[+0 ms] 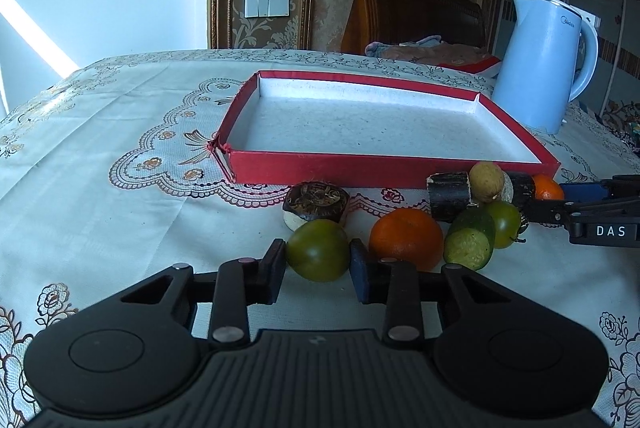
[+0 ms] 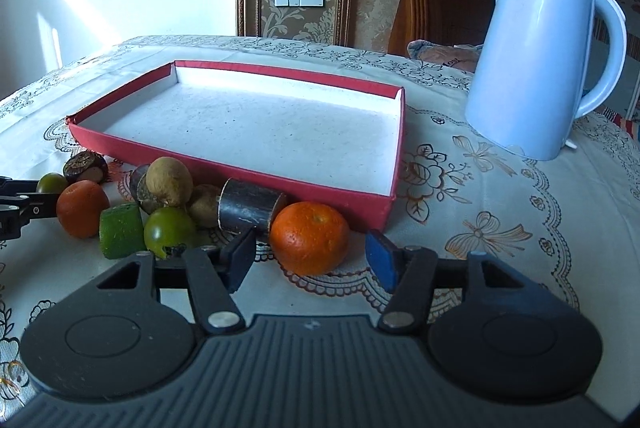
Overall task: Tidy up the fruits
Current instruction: 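Close the left tool on the dark green tomato while the right tool grasps the mandarin, then carry the green tomato in the left tool into the tray while the right carries the mandarin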
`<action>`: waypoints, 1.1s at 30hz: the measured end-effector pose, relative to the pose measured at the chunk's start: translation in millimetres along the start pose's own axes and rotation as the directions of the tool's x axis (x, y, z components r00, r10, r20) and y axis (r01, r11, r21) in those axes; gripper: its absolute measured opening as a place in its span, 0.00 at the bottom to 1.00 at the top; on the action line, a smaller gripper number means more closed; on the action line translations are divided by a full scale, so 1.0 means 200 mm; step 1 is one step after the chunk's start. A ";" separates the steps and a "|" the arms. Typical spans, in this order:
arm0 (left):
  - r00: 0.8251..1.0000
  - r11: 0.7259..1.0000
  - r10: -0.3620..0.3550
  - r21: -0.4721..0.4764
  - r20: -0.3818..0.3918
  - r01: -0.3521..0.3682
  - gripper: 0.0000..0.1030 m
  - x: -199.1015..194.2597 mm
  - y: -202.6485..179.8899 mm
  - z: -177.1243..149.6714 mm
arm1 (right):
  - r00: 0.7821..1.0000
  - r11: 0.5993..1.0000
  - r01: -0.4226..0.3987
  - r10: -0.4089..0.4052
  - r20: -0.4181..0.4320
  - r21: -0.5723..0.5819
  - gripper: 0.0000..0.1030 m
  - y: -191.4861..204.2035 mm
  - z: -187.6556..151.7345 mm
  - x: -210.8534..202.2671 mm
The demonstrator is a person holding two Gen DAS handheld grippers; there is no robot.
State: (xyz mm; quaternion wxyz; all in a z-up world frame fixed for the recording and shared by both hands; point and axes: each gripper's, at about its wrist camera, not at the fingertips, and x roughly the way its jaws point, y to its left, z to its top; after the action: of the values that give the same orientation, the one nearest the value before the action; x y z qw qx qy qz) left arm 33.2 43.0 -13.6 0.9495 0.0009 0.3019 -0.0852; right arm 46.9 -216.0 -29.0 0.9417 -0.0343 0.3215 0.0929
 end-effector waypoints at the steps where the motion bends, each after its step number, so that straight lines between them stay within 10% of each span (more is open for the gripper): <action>1: 1.000 1.000 -0.001 -0.001 0.001 0.001 0.32 0.00 0.00 0.00 | 1.000 1.000 -0.005 0.005 -0.008 -0.002 0.45 0.00 0.00 0.01; 33: 0.988 0.995 0.099 -0.013 0.115 -0.098 0.32 -0.10 -0.03 0.02 | 0.994 0.997 -0.045 0.039 0.104 0.062 0.38 0.05 0.00 -0.17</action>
State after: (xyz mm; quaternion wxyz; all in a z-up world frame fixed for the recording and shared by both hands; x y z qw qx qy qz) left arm 17.8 40.0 1.2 0.9684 0.0072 0.2464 -0.0369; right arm 18.1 -210.9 -9.0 0.9554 0.0077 0.2762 0.1040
